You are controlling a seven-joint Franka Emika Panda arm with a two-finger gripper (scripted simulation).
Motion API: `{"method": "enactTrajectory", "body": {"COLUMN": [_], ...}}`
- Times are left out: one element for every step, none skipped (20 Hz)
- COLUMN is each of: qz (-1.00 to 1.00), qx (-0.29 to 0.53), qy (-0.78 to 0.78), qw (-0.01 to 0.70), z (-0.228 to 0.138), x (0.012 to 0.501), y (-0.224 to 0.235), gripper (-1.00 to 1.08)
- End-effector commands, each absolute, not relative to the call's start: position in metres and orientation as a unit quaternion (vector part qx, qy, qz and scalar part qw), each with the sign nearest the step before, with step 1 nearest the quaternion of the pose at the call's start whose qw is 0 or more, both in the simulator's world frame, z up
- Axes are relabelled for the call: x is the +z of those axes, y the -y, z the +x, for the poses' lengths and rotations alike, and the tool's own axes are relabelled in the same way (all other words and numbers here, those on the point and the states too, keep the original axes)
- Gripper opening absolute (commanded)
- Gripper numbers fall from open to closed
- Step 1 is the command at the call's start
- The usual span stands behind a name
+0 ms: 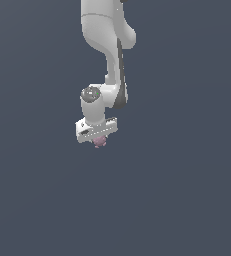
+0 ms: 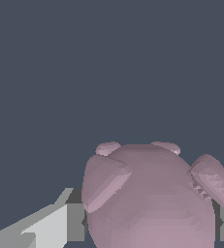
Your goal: Pick up the object and move it to a goal position.
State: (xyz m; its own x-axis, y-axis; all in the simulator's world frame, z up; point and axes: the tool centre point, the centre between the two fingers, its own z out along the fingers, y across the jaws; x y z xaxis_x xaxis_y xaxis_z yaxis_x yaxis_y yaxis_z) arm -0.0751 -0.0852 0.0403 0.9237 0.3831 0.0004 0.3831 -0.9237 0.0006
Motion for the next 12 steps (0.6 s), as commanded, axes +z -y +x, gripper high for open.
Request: {"method": "enactTrajectory", "body": {"qz": [0.981, 0.981, 0.981, 0.981, 0.981, 0.981, 0.981, 0.981, 0.981, 0.981, 0.981, 0.982], "qx": [0.0, 0.0, 0.0, 0.0, 0.0, 0.0, 0.001, 0.002, 0.004, 0.007, 0.01, 0.015], "qy": [-0.196, -0.196, -0.196, -0.196, -0.196, -0.195, -0.195, -0.195, -0.194, -0.193, -0.192, -0.19], "qw": [0.0, 0.0, 0.0, 0.0, 0.0, 0.0, 0.001, 0.001, 0.002, 0.004, 0.005, 0.008], "z": [-0.075, -0.075, -0.075, -0.075, -0.075, -0.075, -0.075, -0.074, -0.073, -0.071, -0.068, -0.065], "x": [0.039, 0.039, 0.039, 0.039, 0.039, 0.04, 0.04, 0.041, 0.041, 0.042, 0.043, 0.044], "y": [0.084, 0.084, 0.084, 0.084, 0.084, 0.085, 0.085, 0.085, 0.086, 0.086, 0.086, 0.087], "gripper": [-1.0, -1.0, -1.0, -1.0, -1.0, -1.0, -1.0, -1.0, -1.0, -1.0, -1.0, -1.0]}}
